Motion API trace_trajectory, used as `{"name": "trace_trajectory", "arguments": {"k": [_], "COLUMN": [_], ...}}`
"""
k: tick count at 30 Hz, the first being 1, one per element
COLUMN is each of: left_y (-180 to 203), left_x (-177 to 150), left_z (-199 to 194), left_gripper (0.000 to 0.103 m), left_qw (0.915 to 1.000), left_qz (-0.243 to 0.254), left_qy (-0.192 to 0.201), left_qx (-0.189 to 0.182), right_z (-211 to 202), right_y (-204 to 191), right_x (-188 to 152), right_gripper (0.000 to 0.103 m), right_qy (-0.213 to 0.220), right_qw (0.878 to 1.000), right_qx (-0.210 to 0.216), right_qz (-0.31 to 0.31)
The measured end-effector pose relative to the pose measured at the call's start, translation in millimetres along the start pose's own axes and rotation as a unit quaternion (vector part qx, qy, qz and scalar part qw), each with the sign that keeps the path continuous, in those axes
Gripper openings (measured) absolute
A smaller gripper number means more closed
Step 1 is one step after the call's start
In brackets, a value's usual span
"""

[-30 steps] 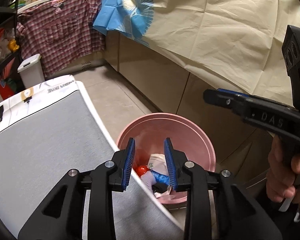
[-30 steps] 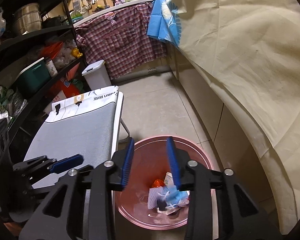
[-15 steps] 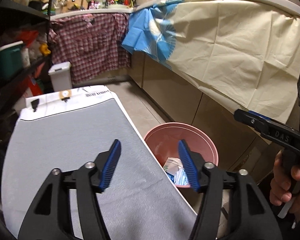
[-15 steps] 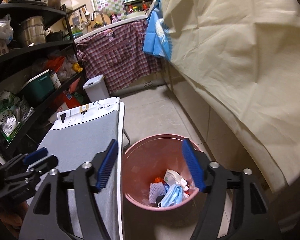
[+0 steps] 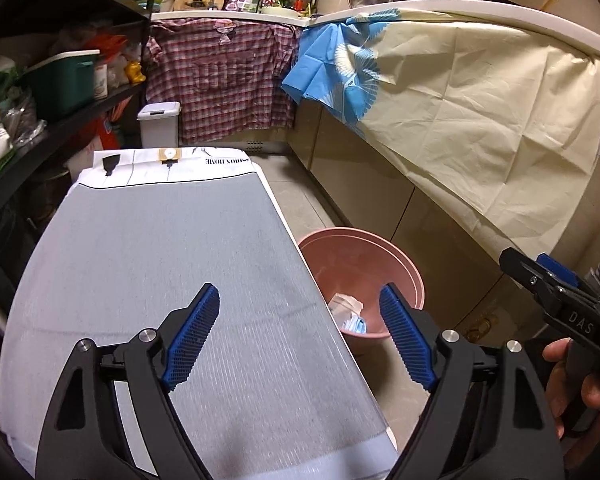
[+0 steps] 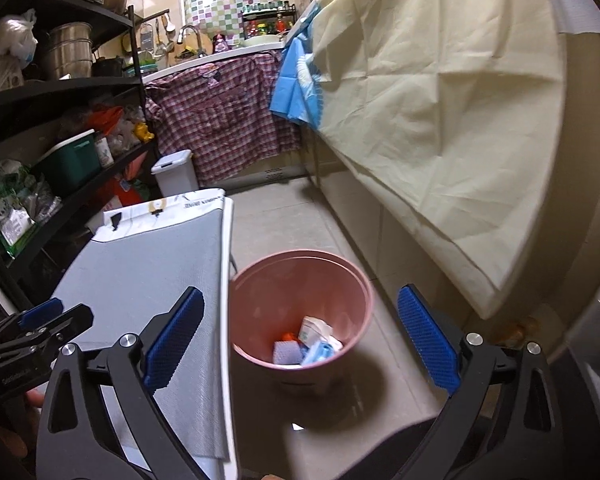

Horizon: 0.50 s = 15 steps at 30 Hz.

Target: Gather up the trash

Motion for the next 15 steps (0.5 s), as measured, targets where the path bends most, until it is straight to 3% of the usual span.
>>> {"name": "trace_trajectory", "arguments": {"k": [6, 15], "left_y": [12, 19], "left_x": [-18, -27], "left_z": [-2, 6], "left_gripper": [0.080, 0.080], "left_qw": [0.9998, 0.9996], "left_qz": [0.021, 0.021], "left_qy": [-0.002, -0.018], "left_qx": [0.002, 0.001], "right_z": [-15, -3], "right_y": [-10, -18], "right_x": [-12, -14], "right_gripper": [0.097, 0.097], "right_qy": [0.024, 0.011], "right_qw": [0.999, 0.998], "right_qx": [-0.024, -0.044], "right_qz": [-0.030, -0.046]}}
Point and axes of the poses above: each gripper's, at about its wrist camera, not at the fingertips, and z roughly the way its jaws point, y to its right, x to its top, the point moved 1 cm from there along z, roughly the way its jaws point, and after that the axes turned 6 degrees about -y, right-handed, at the moved point
